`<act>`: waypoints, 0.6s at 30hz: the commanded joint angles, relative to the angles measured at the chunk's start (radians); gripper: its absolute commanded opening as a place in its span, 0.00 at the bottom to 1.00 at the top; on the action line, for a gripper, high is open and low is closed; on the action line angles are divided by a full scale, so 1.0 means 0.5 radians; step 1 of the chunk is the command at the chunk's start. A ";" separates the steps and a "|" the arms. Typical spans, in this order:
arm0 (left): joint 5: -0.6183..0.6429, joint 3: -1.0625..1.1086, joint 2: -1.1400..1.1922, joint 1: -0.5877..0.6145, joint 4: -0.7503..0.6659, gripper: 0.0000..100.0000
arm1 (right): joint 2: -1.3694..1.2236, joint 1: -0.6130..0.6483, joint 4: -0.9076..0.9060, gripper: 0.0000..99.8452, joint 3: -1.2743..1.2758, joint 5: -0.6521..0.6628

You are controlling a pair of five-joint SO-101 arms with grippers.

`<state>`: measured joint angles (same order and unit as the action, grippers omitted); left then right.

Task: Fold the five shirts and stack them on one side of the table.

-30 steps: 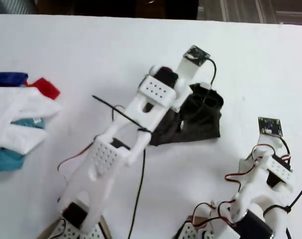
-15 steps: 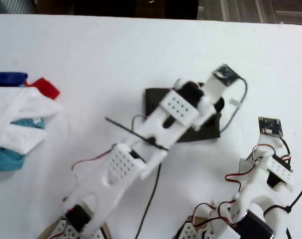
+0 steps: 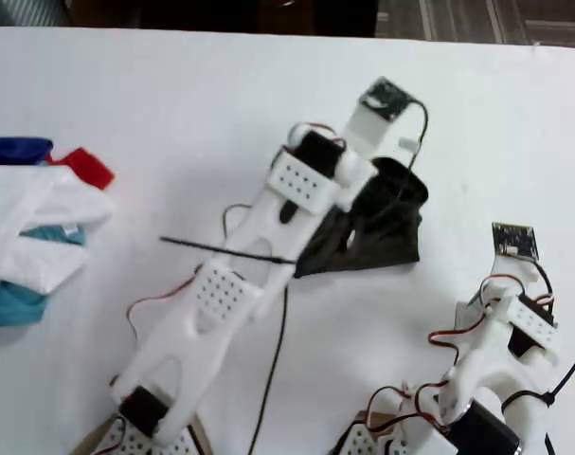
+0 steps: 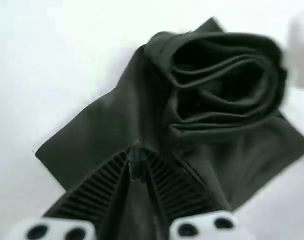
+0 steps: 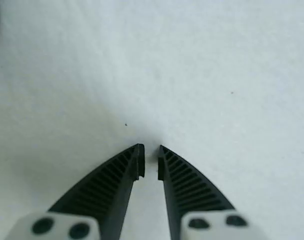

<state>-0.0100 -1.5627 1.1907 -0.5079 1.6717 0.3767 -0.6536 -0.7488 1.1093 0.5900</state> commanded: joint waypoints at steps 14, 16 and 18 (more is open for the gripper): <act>0.018 -0.038 0.206 -0.334 -0.077 0.03 | 0.044 -0.002 0.035 0.06 -0.006 -0.006; 0.018 -0.041 0.199 -0.402 -0.025 0.03 | 0.044 -0.002 0.035 0.06 -0.006 -0.006; 0.018 -0.041 0.199 -0.448 0.018 0.03 | 0.044 -0.002 0.035 0.06 -0.006 -0.006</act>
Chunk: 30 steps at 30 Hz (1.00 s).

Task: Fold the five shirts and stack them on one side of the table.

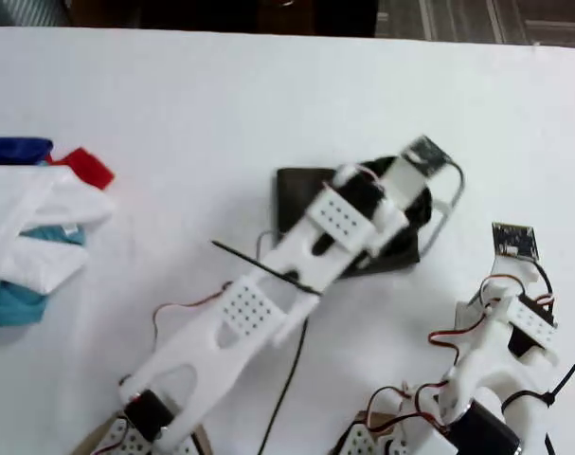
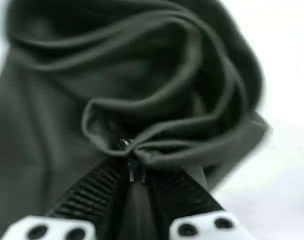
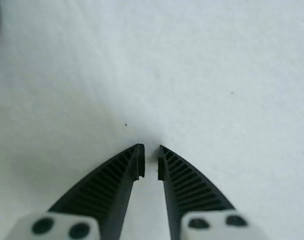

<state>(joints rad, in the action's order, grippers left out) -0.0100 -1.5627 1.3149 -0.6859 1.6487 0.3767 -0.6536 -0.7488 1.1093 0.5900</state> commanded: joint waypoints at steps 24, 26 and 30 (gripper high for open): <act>0.184 -0.192 -0.117 0.031 0.068 0.03 | 0.044 -0.005 0.035 0.06 -0.006 -0.006; 0.184 -0.192 -0.092 -0.055 0.135 0.03 | 0.044 -0.005 0.035 0.06 -0.006 -0.006; 0.184 -0.192 -0.080 -0.157 0.196 0.03 | 0.044 -0.005 0.035 0.06 -0.006 -0.006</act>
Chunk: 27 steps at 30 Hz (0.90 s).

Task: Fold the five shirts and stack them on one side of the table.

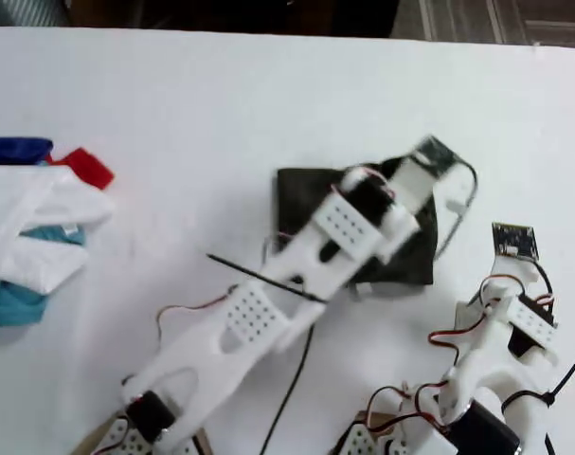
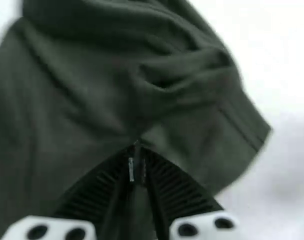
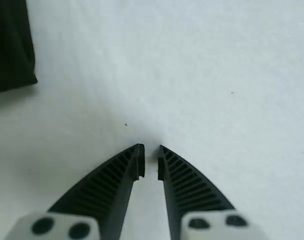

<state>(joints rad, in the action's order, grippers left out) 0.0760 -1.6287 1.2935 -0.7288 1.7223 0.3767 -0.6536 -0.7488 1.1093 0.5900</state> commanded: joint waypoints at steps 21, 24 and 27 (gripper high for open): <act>0.015 -0.066 0.034 0.071 -0.196 0.03 | 0.044 -0.005 0.035 0.06 -0.006 -0.006; 0.006 -0.081 0.175 0.040 -0.199 0.03 | 0.044 -0.005 0.035 0.06 -0.006 -0.006; 0.012 -0.081 0.172 -0.021 -0.077 0.03 | 0.044 -0.005 0.035 0.06 -0.006 -0.006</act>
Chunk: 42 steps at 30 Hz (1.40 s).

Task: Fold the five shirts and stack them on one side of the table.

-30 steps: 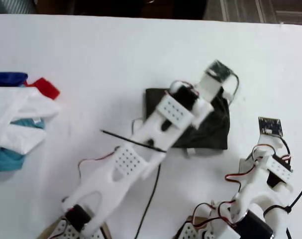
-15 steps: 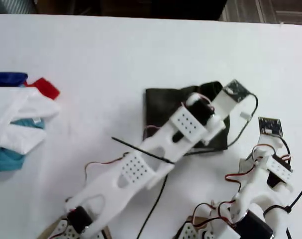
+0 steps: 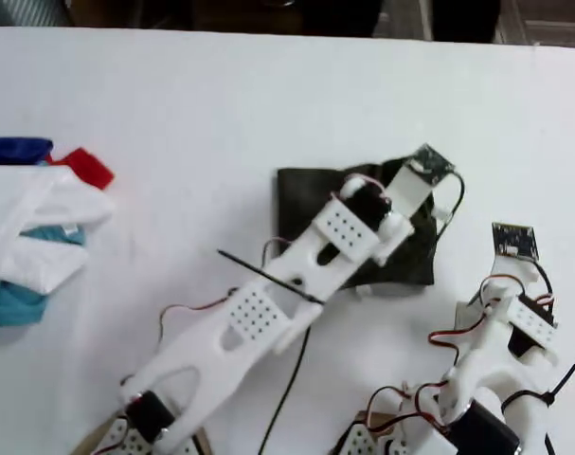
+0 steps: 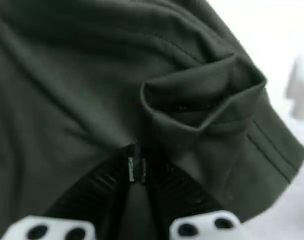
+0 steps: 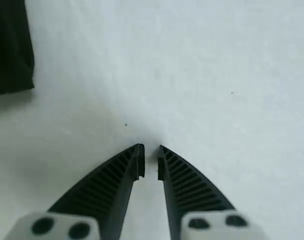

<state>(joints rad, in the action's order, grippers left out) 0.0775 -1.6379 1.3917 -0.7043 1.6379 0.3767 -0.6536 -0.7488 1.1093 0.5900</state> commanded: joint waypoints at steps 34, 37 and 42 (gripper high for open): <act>-0.233 -0.060 0.064 0.727 -0.166 0.03 | 0.044 -0.005 0.035 0.06 -0.006 -0.006; -0.233 -0.060 0.046 0.733 -0.166 0.03 | 0.044 -0.005 0.035 0.06 -0.006 -0.006; -0.230 -0.060 -0.009 0.819 -0.157 0.03 | 0.044 -0.005 0.035 0.06 -0.006 -0.006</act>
<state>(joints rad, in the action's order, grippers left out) -0.0299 -1.6441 1.4270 -0.3391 1.5781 0.3767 -0.6536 -0.7488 1.1093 0.5900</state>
